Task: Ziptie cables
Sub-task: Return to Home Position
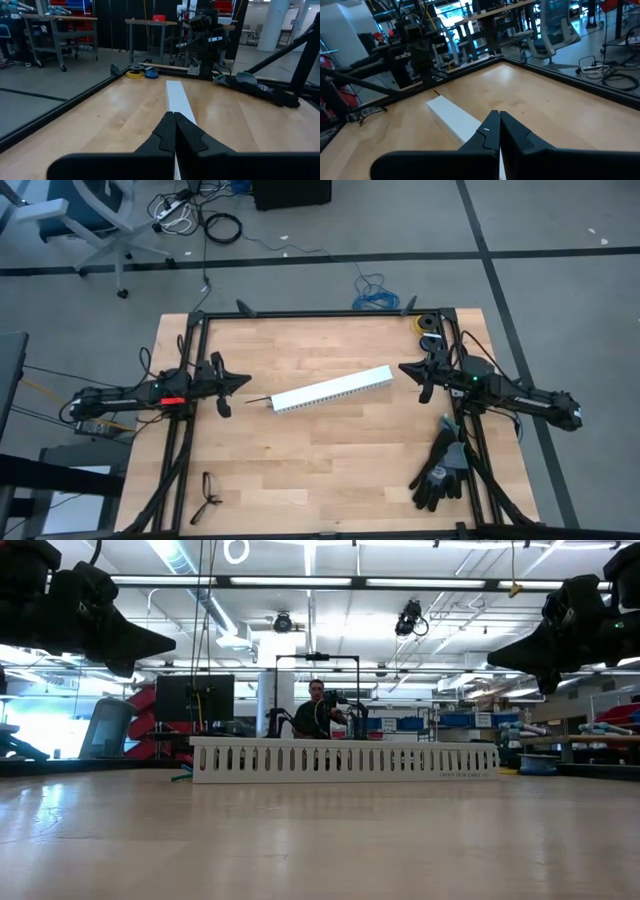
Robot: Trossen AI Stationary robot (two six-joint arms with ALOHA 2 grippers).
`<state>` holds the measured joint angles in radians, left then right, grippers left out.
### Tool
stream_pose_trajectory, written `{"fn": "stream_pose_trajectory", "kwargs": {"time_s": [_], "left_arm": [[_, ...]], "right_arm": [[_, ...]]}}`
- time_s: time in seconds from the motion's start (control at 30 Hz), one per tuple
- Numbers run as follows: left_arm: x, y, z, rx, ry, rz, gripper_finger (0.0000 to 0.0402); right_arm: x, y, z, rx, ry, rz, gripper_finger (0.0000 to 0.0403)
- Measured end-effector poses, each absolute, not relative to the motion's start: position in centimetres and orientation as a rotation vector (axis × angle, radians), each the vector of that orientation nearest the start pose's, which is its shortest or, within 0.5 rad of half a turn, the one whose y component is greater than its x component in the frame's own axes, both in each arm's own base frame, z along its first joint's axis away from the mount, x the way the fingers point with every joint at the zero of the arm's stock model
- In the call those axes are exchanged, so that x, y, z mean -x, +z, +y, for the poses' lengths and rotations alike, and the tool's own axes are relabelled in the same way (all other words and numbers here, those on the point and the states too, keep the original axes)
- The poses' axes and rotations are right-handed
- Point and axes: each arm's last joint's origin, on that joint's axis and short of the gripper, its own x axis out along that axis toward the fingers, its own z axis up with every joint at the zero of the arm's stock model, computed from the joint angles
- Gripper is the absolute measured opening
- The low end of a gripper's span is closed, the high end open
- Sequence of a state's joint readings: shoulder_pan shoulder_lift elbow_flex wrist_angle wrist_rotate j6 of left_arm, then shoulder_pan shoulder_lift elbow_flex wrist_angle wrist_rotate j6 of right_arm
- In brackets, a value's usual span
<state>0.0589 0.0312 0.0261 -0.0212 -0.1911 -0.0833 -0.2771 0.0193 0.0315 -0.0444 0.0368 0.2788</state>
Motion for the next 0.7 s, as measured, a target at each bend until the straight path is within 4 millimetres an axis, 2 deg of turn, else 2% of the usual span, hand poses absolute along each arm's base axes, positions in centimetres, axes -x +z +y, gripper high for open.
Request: {"fn": "stream_pose_trajectory", "kwargs": {"time_s": [0.7], "left_arm": [[-9.66, 16.90, 1.34, 0.026, 0.328, 0.011, 0.0005]], "right_arm": [[-9.32, 16.92, -2.75, -0.249, -0.312, -0.021, 0.0000]]}}
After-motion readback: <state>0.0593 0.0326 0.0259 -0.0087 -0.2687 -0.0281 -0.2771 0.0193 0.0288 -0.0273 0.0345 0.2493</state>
